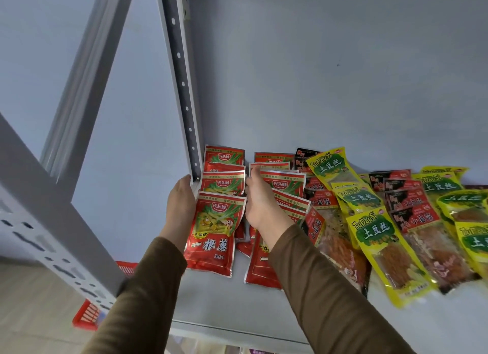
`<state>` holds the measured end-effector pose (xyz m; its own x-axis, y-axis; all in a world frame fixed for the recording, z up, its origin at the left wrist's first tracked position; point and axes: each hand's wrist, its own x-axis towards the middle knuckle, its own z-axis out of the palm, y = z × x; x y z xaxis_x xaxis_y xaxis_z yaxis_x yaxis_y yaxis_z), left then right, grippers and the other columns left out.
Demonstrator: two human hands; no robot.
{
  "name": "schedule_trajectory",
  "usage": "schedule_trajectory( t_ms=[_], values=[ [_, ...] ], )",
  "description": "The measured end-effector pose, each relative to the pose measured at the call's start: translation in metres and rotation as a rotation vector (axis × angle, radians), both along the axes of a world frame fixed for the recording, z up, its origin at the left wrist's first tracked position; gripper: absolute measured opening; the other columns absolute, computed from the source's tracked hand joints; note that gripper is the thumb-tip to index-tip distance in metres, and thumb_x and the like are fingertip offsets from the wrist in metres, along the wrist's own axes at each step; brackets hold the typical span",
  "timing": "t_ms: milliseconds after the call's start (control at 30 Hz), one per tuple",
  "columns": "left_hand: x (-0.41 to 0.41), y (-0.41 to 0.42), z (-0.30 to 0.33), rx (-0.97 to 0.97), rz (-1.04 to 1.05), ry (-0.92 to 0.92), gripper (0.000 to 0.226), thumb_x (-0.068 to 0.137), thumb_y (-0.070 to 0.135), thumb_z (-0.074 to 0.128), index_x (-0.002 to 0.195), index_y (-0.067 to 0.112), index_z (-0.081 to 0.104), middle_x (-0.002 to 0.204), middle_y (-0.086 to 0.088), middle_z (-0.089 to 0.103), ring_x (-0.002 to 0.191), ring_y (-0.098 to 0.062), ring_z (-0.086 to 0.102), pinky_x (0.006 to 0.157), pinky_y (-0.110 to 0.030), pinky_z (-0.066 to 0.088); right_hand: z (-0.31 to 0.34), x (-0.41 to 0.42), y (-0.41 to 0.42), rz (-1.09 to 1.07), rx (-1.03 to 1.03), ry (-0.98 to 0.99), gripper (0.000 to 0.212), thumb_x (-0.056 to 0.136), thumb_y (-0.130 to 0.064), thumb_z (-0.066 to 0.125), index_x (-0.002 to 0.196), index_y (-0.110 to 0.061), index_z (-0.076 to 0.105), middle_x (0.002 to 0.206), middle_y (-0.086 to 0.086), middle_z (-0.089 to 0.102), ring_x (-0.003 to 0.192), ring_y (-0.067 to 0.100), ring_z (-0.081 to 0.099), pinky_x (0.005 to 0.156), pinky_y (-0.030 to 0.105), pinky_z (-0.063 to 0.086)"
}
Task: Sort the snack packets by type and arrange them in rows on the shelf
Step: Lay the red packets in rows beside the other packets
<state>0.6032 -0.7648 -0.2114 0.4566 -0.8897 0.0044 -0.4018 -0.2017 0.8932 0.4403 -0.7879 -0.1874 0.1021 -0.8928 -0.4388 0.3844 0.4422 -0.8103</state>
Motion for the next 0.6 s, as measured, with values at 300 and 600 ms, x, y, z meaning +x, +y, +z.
schedule_trajectory(
  t_ms=[300,600],
  values=[
    [-0.014,0.052,-0.017,0.195,-0.227,-0.111,0.089,0.088,0.06,0.069,0.157,0.041,0.017,0.145,0.004,0.055,0.104,-0.017,0.069,0.085,-0.042,0.061,-0.015,0.009,0.026,-0.063,0.033,0.085,0.049,0.096,-0.069,0.042,0.11,-0.029,0.066,0.076,-0.005,0.077,0.069,0.016,0.077,0.054,0.028,0.058],
    [-0.036,0.051,-0.013,0.184,-0.104,-0.17,0.093,0.093,0.064,0.057,0.161,0.034,0.0,0.157,-0.001,0.044,0.138,-0.028,0.05,0.115,-0.059,0.039,-0.012,0.016,0.038,-0.044,-0.002,0.15,0.054,0.094,-0.073,0.038,0.123,-0.034,0.062,0.101,-0.004,0.074,0.09,0.018,0.073,0.066,0.033,0.054]
  ],
)
